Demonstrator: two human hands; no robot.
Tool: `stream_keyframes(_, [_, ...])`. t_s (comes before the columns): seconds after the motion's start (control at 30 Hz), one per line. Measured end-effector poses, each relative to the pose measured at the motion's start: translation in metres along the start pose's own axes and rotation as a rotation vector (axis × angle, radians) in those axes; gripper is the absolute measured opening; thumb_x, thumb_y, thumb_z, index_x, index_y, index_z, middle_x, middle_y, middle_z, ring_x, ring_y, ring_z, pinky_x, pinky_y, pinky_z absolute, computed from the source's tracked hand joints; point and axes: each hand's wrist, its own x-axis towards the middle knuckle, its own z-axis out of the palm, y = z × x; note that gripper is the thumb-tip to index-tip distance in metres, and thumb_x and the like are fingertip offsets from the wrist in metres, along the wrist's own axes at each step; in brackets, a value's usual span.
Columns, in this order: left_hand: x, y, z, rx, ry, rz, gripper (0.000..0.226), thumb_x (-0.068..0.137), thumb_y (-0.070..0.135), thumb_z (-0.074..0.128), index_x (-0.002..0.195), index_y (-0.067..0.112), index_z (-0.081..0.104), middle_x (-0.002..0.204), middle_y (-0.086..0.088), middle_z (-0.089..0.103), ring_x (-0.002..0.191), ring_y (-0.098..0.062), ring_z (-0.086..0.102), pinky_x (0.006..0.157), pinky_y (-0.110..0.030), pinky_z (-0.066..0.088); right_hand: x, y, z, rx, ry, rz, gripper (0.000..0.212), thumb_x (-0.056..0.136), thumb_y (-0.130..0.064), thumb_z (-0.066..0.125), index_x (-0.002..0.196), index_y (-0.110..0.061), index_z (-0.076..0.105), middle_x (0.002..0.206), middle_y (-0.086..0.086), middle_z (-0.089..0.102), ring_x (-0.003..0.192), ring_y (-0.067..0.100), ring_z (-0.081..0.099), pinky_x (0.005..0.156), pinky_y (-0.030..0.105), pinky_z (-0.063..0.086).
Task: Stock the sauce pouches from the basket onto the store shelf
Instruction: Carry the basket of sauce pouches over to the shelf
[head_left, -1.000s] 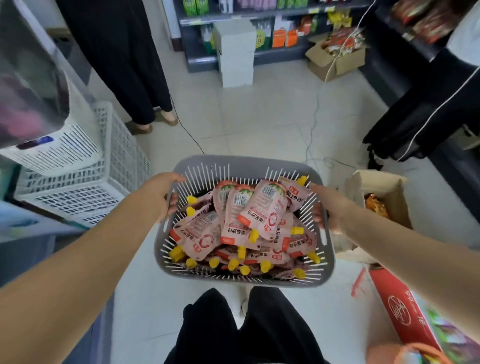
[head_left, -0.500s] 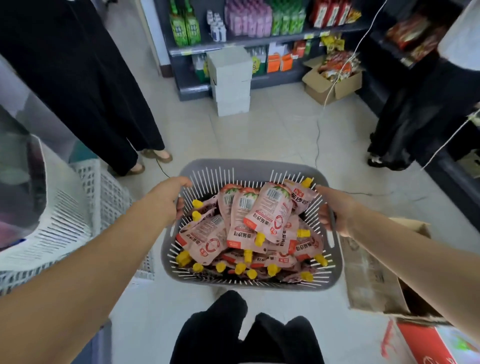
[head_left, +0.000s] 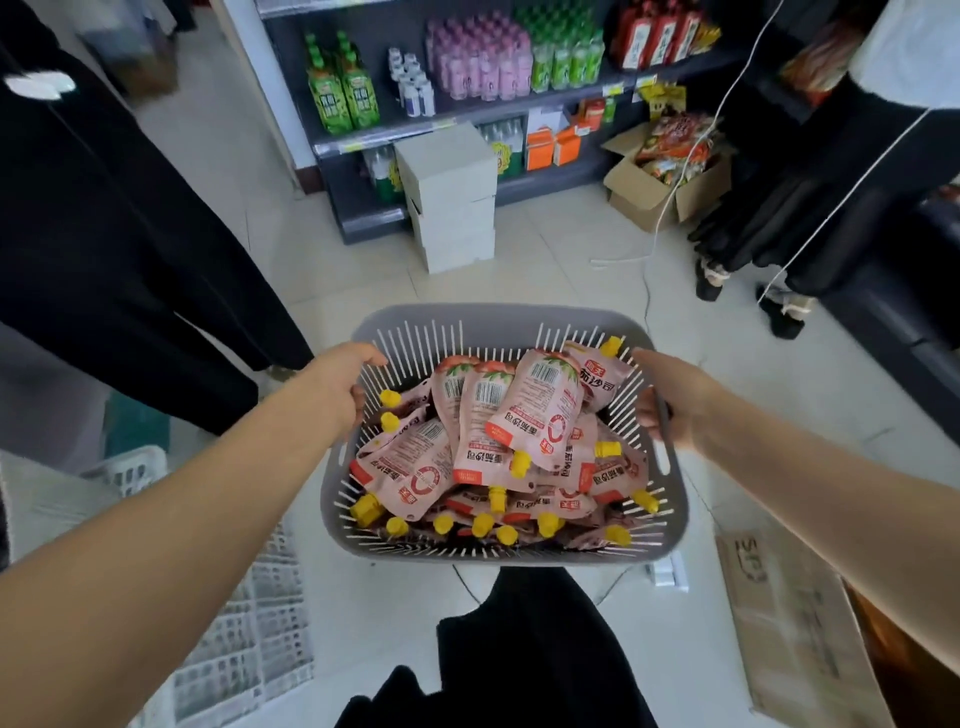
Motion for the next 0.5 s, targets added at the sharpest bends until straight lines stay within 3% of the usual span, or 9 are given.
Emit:
stream_keyframes(0.17, [0.052, 0.076, 0.051, -0.002, 0.006, -0.066, 0.018, 0.077, 0.017, 0.063, 0.073, 0.011, 0.046, 0.06, 0.0, 0.033, 0.052, -0.01, 0.028, 0.054, -0.022, 0.032, 0.074, -0.075, 0.003, -0.048, -0.023, 0.039, 0.037, 0.095, -0.042, 0.042, 0.066, -0.017, 0.044, 0.029, -0.005, 0.04, 0.052, 0.015, 0.024, 0.05, 0.028, 0.025])
stream_keyframes(0.27, [0.085, 0.124, 0.082, 0.005, 0.002, -0.112, 0.021, 0.075, 0.02, 0.065, 0.068, 0.013, 0.047, 0.058, 0.001, 0.035, 0.051, -0.01, 0.03, 0.054, -0.022, 0.033, 0.11, -0.126, 0.004, -0.065, -0.018, 0.048, 0.034, 0.094, -0.04, 0.047, 0.068, -0.017, 0.044, 0.04, -0.003, 0.046, 0.052, 0.015, 0.032, 0.05, 0.028, 0.027])
stream_keyframes(0.33, [0.111, 0.156, 0.097, -0.027, -0.021, -0.139, 0.02, 0.073, 0.022, 0.067, 0.07, 0.014, 0.049, 0.059, 0.001, 0.039, 0.052, -0.011, 0.034, 0.055, -0.022, 0.036, 0.134, -0.163, 0.006, -0.103, -0.031, 0.017, 0.035, 0.094, -0.036, 0.047, 0.065, -0.017, 0.043, 0.032, -0.003, 0.044, 0.045, 0.014, 0.038, 0.049, 0.028, 0.027])
stream_keyframes(0.4, [0.133, 0.182, 0.111, -0.037, -0.024, -0.178, 0.019, 0.074, 0.025, 0.068, 0.073, 0.015, 0.051, 0.059, 0.002, 0.041, 0.052, -0.012, 0.036, 0.056, -0.022, 0.037, 0.157, -0.199, 0.008, -0.123, -0.03, -0.001, 0.037, 0.094, -0.035, 0.049, 0.061, -0.018, 0.042, 0.026, -0.005, 0.04, 0.035, 0.012, 0.034, 0.047, 0.024, 0.025])
stream_keyframes(0.5, [0.162, 0.227, 0.13, -0.072, -0.057, -0.185, 0.018, 0.074, 0.023, 0.065, 0.07, 0.015, 0.049, 0.058, 0.002, 0.04, 0.05, -0.011, 0.035, 0.054, -0.022, 0.036, 0.193, -0.252, 0.012, -0.095, -0.043, -0.059, 0.04, 0.09, -0.038, 0.055, 0.057, -0.019, 0.046, 0.028, -0.006, 0.038, 0.046, 0.013, 0.021, 0.05, 0.026, 0.017])
